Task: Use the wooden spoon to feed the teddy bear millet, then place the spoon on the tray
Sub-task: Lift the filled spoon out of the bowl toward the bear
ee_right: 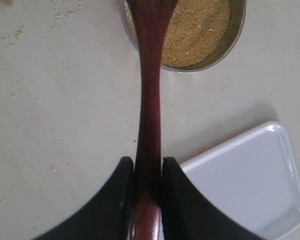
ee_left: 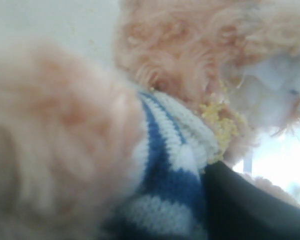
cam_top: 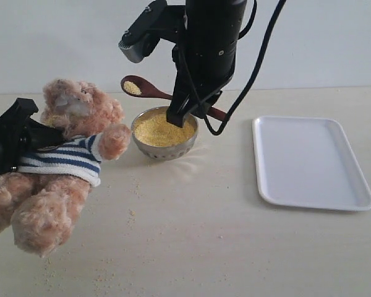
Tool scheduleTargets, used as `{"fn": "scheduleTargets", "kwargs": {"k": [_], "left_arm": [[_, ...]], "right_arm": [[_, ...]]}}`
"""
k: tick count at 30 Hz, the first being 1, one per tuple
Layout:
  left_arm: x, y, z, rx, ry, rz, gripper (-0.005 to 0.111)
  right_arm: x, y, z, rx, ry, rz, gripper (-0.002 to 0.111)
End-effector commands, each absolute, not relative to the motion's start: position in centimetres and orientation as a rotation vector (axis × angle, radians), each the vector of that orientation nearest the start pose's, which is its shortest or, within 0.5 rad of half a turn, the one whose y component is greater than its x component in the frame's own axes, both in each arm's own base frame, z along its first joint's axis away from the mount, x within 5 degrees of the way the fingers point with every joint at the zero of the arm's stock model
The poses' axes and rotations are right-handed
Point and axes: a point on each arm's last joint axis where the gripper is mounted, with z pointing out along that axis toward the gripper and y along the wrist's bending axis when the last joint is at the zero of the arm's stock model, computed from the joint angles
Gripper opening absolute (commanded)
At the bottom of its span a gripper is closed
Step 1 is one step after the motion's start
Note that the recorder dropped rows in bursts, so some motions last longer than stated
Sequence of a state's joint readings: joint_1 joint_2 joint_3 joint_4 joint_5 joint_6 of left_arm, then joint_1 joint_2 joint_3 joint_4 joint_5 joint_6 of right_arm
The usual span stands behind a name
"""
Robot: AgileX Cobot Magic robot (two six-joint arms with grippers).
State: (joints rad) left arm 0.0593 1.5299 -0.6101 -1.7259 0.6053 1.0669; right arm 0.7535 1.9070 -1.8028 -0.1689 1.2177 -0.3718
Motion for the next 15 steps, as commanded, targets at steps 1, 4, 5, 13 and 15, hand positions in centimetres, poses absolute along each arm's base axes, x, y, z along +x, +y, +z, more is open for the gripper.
{"fn": "scheduleTargets", "kwargs": {"k": [1,4,5,13,15], "left_arm": [[27.3,-3.7,19.0,-0.547,2.262,-1.035,0.005],[27.3,-3.7,19.0,-0.547,2.262,-1.035,0.005],[27.3,-3.7,19.0,-0.548,2.262,-1.033,0.005],[27.3,-3.6,18.7,-0.557,2.271,-1.026,0.005],[27.4,-3.6,18.4,-0.564,2.28,-1.026,0.005]], "right_arm": [[30.7,27.0,31.6,-1.507,2.326,-0.098,0.0],[30.7,27.0,31.6,-1.506,2.328,-0.09,0.0],[30.6,27.0,31.6,-1.508,2.327,-0.089,0.0],[28.8,29.1,31.6,-1.578,2.262,-0.069,0.0],[28.3,29.9,31.7,-1.595,2.217,-0.072,0.0]]}}
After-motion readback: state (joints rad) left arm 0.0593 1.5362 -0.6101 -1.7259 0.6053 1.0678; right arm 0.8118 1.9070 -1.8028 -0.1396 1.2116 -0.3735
